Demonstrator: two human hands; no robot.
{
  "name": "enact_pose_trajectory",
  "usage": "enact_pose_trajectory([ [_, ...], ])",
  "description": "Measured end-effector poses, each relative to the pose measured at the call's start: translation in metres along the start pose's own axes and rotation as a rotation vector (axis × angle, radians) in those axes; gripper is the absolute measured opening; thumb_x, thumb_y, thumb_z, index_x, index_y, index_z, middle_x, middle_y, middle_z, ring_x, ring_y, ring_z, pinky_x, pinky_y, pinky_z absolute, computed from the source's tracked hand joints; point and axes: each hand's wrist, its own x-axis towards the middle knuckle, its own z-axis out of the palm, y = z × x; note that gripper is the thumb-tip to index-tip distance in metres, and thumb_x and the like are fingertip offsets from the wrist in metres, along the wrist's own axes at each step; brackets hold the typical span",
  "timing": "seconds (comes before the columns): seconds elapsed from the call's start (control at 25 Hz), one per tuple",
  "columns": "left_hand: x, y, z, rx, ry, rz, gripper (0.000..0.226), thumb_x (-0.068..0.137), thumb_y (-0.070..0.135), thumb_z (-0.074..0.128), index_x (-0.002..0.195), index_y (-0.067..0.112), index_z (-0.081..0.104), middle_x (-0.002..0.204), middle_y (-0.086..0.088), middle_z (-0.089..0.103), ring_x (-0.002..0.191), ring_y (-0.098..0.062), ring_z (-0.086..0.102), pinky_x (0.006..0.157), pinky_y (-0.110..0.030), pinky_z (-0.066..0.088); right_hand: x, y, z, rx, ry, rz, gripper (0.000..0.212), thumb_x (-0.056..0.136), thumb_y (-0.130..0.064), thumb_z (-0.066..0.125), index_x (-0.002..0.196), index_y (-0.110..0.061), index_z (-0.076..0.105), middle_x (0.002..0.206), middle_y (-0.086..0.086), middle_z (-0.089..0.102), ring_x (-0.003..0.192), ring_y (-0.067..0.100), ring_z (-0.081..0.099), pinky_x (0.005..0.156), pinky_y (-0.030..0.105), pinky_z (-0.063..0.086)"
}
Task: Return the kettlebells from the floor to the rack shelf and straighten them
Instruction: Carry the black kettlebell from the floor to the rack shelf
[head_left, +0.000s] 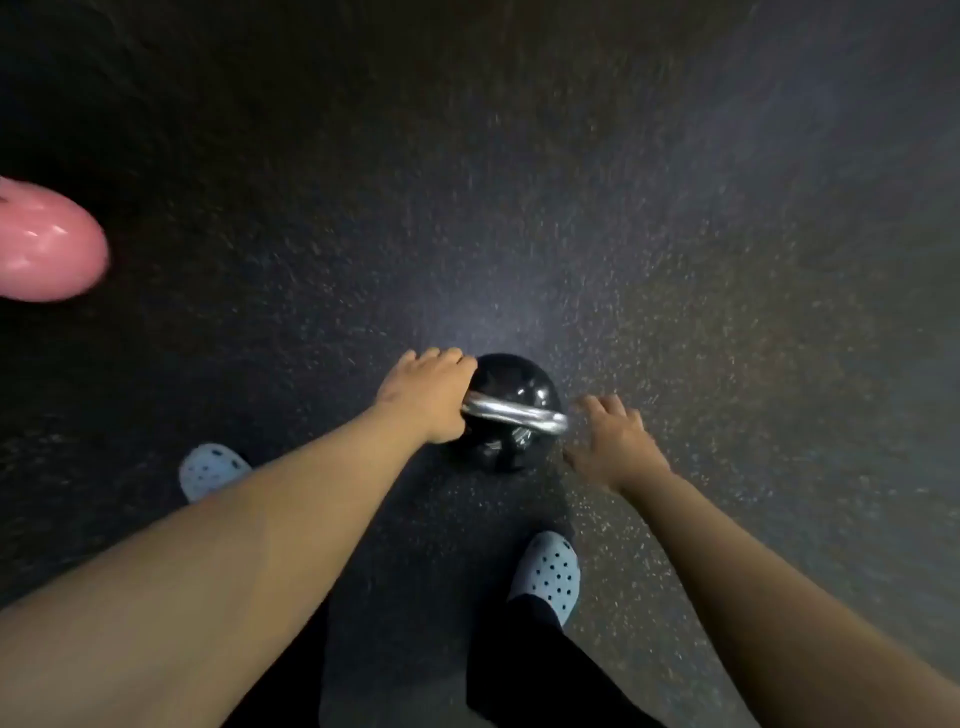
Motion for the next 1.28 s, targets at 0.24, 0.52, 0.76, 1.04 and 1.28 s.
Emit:
enact_pose_trajectory([
  [0.24,0.063,-0.036,0.059,-0.377,-0.230,0.228,0.015,0.085,0.019,0.067,0.080,0.021,0.053,0.084,0.003,0.055,0.075,-0.017,0.055,0.057,-0.029,0.034,0.066,-0.022,0.036,-0.012,-0.024,-0.052,0.017,0.082,-0.022,0.070,0.098,-0.016,0.067,0.094,0.008,0.069,0.085,0.026,0.065,0.071,0.033,0.051],
  [0.52,0.023,-0.137,-0.025,-0.689,-0.143,0.128,0.014,0.077,0.021,0.070,0.067,0.026,0.062,0.069,-0.001,0.067,0.064,-0.019,0.066,0.059,-0.033,0.050,0.081,-0.164,-0.047,0.017,-0.071,-0.117,0.005,0.072,-0.019,0.071,0.073,-0.017,0.067,0.068,0.003,0.067,0.063,0.017,0.062,0.052,0.025,0.044],
  [0.76,-0.035,-0.297,-0.150,-0.721,0.127,0.022,0.020,0.069,0.025,0.068,0.054,0.019,0.056,0.056,-0.004,0.062,0.054,-0.024,0.064,0.052,-0.040,0.051,0.104,-0.370,-0.138,0.060,-0.010,-0.281,0.006,0.065,-0.015,0.072,0.066,-0.009,0.069,0.064,0.013,0.069,0.054,0.023,0.062,0.046,0.029,0.045],
  [1.04,-0.111,-0.530,-0.320,-0.623,0.345,-0.072,0.024,0.072,0.027,0.069,0.054,0.025,0.053,0.054,0.001,0.060,0.052,-0.018,0.062,0.053,-0.039,0.052,0.138,-0.655,-0.229,0.063,0.114,-0.504,0.012,0.066,-0.013,0.073,0.061,-0.009,0.063,0.056,0.008,0.061,0.049,0.019,0.054,0.043,0.032,0.040],
  [1.28,-0.146,-0.723,-0.428,-0.498,0.501,-0.262,0.031,0.071,0.029,0.071,0.050,0.030,0.049,0.051,0.009,0.052,0.047,-0.001,0.050,0.045,-0.021,0.032,0.214,-0.879,-0.277,-0.055,0.213,-0.739,0.006,0.069,-0.019,0.074,0.073,-0.016,0.070,0.059,-0.008,0.061,0.056,0.006,0.061,0.048,0.013,0.044],
])
